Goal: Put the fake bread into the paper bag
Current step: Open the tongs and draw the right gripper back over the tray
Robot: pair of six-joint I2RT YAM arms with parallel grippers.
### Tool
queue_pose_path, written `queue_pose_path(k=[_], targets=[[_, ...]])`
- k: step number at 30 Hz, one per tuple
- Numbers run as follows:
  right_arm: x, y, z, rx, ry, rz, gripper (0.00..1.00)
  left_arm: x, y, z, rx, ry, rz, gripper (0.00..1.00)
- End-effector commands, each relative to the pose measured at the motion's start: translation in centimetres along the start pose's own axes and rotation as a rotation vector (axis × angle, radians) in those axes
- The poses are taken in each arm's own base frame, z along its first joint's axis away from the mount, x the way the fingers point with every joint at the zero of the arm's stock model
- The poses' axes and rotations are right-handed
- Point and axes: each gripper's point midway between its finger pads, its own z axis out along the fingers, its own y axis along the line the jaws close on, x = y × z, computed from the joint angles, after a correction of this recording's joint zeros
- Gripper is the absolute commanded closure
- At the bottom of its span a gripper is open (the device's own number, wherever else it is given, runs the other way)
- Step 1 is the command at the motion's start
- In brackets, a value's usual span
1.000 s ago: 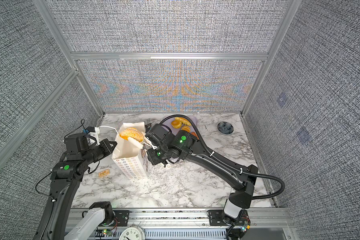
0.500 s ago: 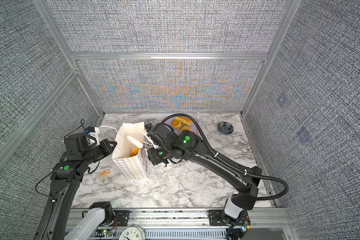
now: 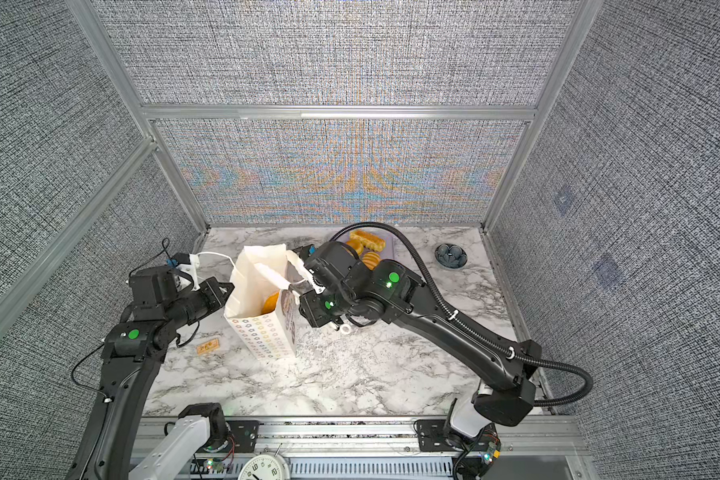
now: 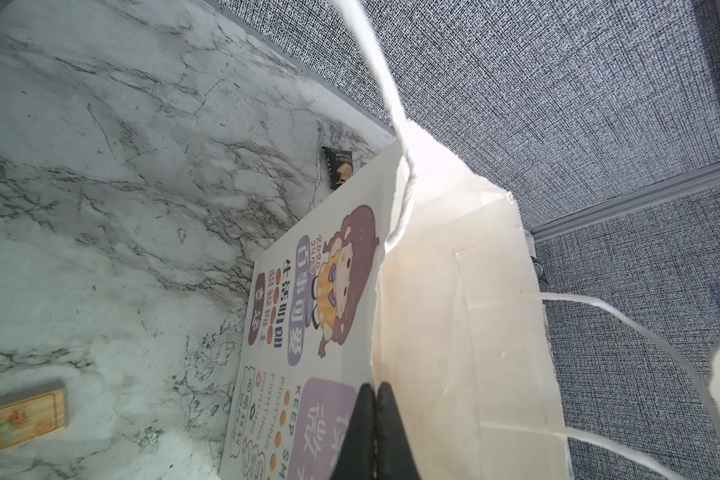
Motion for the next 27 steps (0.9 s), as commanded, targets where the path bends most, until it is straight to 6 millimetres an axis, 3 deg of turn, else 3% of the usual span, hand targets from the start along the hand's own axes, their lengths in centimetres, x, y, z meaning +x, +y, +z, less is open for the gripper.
queue_pose_path(k=[1,7,19,27], targets=[[-1.1,-0.4,-1.1,0.021,-0.057,-0.012,0.49,-0.5,-0.3,0.0,0.015,-0.018,0.007,0.98],[-1.2,-2.2,-2.5,0.067,-0.08,-0.005,0.49,-0.5,-0.4,0.0,0.018,-0.018,0.007,0.98],[0.3,-9.0,-6.5,0.197,-0.111,0.085,0.49,-0.7,-0.5,0.1,0.019,-0.016,0.006,0.98],[2.9,-13.5,-5.6,0.201,-0.077,0.227,0.49,-0.9,-0.6,0.3,0.026,-0.016,0.0,0.98]])
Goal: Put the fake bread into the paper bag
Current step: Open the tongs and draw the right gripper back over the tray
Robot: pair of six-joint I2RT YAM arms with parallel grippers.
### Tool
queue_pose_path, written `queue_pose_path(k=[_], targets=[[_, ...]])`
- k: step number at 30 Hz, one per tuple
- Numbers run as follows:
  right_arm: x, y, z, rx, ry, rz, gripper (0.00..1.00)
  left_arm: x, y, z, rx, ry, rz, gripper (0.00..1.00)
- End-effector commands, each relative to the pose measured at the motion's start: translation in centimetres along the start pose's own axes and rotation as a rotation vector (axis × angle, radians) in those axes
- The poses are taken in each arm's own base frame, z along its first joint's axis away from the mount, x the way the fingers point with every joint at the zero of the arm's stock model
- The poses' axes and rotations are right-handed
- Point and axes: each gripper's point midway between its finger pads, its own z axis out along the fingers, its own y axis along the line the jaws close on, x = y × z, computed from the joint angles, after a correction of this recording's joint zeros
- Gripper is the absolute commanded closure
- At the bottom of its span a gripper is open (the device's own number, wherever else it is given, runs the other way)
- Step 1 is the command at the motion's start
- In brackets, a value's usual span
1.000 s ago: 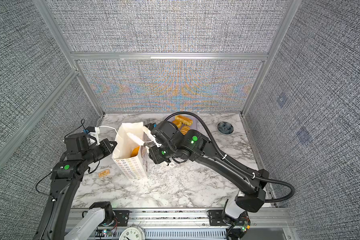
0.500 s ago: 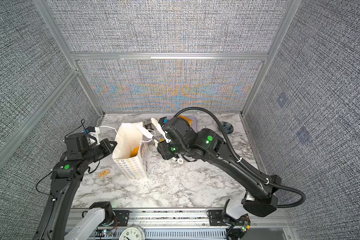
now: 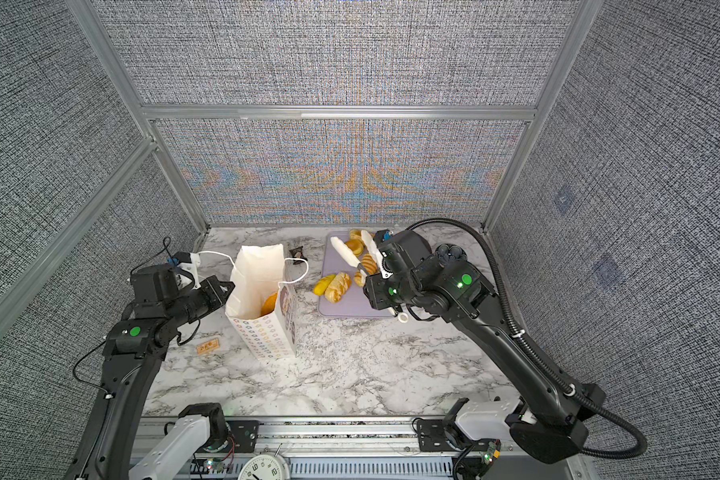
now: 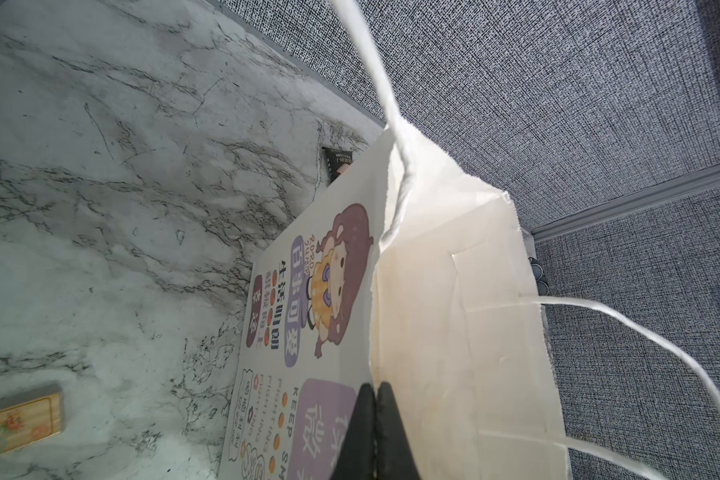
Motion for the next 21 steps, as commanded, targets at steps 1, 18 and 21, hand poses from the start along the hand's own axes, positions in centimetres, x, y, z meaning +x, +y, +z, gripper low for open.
queue_pose_path(k=[1,18,21], targets=[[0.1,-0.2,0.8,-0.061,0.002,0.048,0.49,-0.7,-0.7,0.0,0.027,-0.018,0.005,0.98],[4.2,-6.7,8.8,-0.207,0.105,0.483,0.49,-0.4,-0.4,0.0,0.021,-0.014,0.003,0.98],[5.2,-8.1,10.2,-0.247,0.122,0.587,0.49,-0.3,-0.4,0.1,0.023,-0.011,0.003,0.98]])
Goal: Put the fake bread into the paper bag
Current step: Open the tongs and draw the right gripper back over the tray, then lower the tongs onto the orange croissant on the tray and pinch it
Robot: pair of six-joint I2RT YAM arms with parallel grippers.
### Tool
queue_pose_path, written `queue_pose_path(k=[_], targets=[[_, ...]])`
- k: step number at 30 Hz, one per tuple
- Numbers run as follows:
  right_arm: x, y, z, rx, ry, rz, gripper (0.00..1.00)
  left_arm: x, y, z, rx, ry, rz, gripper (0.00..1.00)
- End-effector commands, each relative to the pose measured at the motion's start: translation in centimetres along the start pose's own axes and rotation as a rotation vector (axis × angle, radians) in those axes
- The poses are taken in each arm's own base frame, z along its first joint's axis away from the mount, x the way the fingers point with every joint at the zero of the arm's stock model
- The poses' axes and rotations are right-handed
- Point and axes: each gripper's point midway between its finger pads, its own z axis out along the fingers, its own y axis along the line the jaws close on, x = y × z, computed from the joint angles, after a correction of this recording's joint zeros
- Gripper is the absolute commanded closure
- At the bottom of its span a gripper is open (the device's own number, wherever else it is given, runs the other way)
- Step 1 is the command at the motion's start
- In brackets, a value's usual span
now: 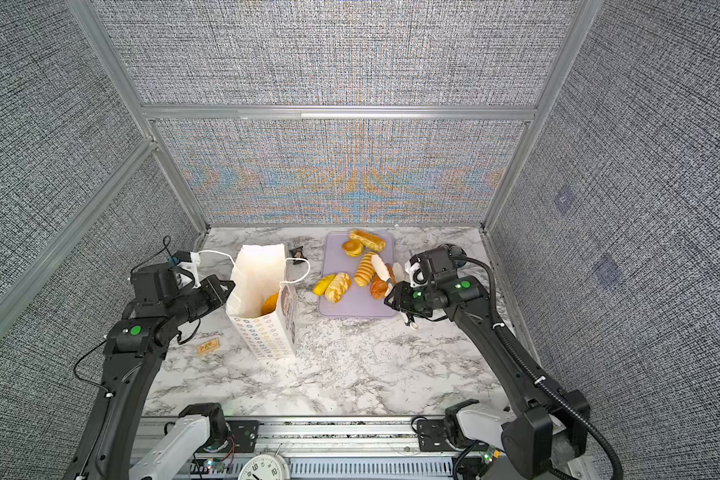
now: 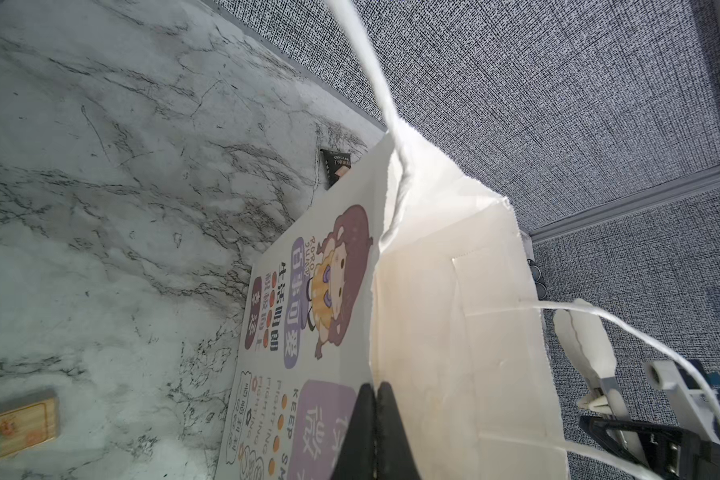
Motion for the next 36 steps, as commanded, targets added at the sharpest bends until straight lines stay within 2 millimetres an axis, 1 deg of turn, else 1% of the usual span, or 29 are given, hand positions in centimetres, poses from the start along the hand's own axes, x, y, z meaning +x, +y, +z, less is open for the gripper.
queue_pose_path(k=[1,2,4,7,18,25,36], targets=[[-0.9,0.3,0.9,-0.133,0.0,0.086,0.49,-0.3,-0.4,0.1,0.021,-0.01,0.006,0.98],[-0.8,-0.2,1.3,-0.148,0.011,0.113,0.49,-0.2,-0.4,0.1,0.021,-0.008,0.006,0.98],[-0.1,-1.5,2.7,-0.171,0.052,0.169,0.5,-0.2,-0.3,0.2,0.021,-0.008,0.003,0.98],[0.2,-2.5,3.9,-0.195,0.074,0.218,0.5,-0.1,-0.2,0.3,0.022,-0.006,0.003,0.98],[1.0,-4.1,6.6,-0.196,0.11,0.288,0.49,-0.1,0.0,0.7,0.017,-0.003,0.001,0.98],[1.0,-4.5,7.7,-0.198,0.124,0.31,0.49,0.1,0.3,0.9,0.011,0.002,0.0,0.98],[1.5,-3.9,8.5,-0.206,0.141,0.31,0.49,0.1,0.5,1.3,0.01,0.007,-0.001,0.98]])
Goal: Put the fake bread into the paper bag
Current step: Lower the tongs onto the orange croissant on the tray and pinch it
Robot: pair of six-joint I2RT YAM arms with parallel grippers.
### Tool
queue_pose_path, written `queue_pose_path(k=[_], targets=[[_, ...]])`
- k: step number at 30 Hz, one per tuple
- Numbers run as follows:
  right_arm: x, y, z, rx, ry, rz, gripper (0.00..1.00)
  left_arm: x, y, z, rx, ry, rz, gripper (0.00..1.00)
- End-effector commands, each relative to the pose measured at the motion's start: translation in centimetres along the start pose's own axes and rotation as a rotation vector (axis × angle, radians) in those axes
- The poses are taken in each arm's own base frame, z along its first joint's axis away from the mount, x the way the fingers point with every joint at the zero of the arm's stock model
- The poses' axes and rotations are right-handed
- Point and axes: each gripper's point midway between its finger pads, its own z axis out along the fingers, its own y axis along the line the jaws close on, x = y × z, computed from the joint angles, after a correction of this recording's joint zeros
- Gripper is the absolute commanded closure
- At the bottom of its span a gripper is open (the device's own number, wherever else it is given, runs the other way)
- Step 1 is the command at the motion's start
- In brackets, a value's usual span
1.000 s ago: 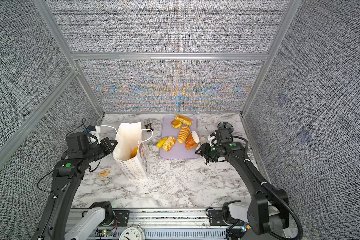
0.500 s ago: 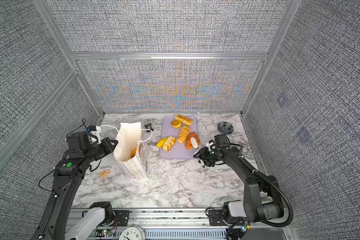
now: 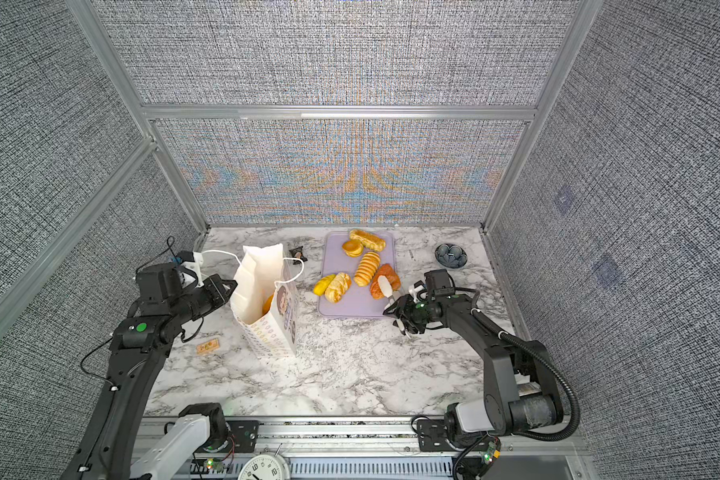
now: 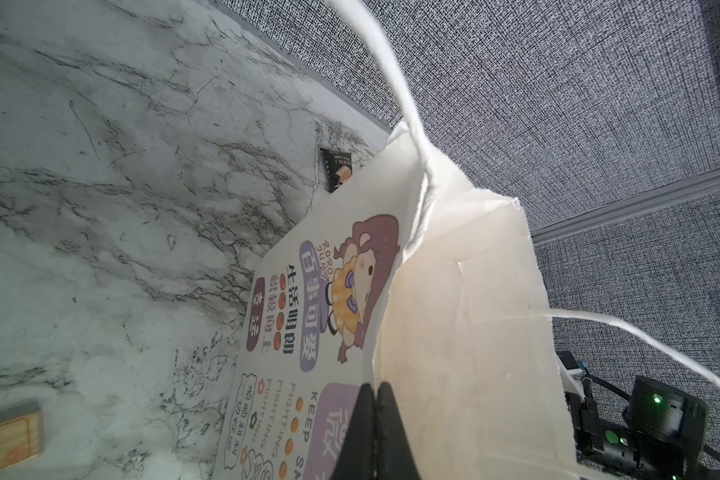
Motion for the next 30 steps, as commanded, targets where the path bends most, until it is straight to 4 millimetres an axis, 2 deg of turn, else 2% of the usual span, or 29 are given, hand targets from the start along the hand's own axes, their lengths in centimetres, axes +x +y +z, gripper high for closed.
queue_pose_path(k=[1,12,23,30], targets=[[0.06,0.87,0.27,-0.03,0.005,-0.014,0.49,-0.01,-0.09,0.07,0.006,0.002,0.008,0.98],[0.17,0.51,1.09,-0.019,0.014,-0.003,0.49,0.21,0.03,0.0,0.002,0.006,0.011,0.98],[0.92,0.74,0.25,-0.03,0.001,-0.001,0.49,-0.08,-0.19,0.01,0.01,0.001,0.009,0.98],[0.85,0.51,1.06,-0.053,0.016,0.023,0.49,-0.06,-0.25,-0.18,0.01,0.0,0.011,0.98]])
